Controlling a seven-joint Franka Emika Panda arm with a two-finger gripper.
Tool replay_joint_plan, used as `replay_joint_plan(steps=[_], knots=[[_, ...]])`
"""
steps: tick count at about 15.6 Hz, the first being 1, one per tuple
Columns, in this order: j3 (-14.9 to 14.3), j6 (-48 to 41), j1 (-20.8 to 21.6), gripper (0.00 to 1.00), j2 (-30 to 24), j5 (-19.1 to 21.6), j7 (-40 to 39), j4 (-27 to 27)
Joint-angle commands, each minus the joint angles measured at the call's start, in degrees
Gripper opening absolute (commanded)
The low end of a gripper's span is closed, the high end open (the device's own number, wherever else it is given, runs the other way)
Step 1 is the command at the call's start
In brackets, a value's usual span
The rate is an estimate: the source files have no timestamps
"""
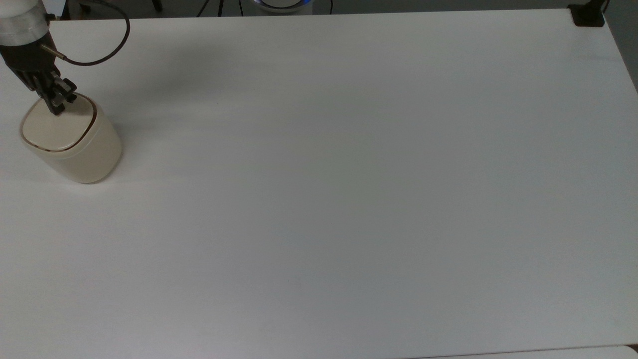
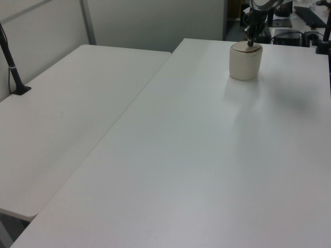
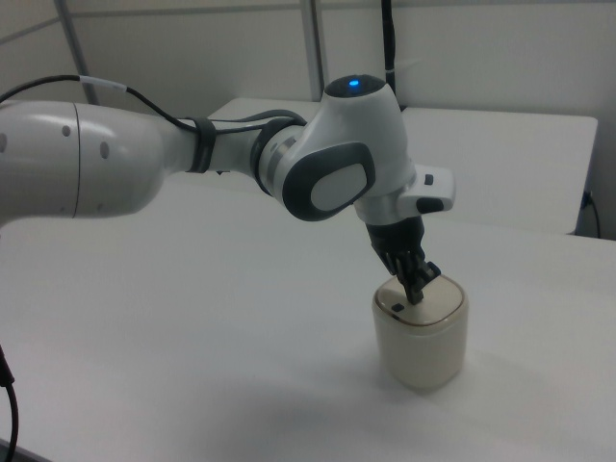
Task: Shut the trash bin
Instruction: 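Push the raised lid down with the gripper fingertips, then lift the gripper up away from the closed lid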
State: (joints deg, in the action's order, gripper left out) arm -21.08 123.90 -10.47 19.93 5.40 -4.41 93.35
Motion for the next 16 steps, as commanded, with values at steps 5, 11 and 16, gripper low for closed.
replay_joint_plan(steps=[5,11,16], knots=[[-0.54,-0.24,-0.17,0.0,1.25,1.54,-2.71,1.74],[-0.54,-4.0,0.71,0.05,-4.27,1.55,-2.01,1.22],[1.3,-15.31,7.98,0.82,-12.53,0.5,1.94,1.3]])
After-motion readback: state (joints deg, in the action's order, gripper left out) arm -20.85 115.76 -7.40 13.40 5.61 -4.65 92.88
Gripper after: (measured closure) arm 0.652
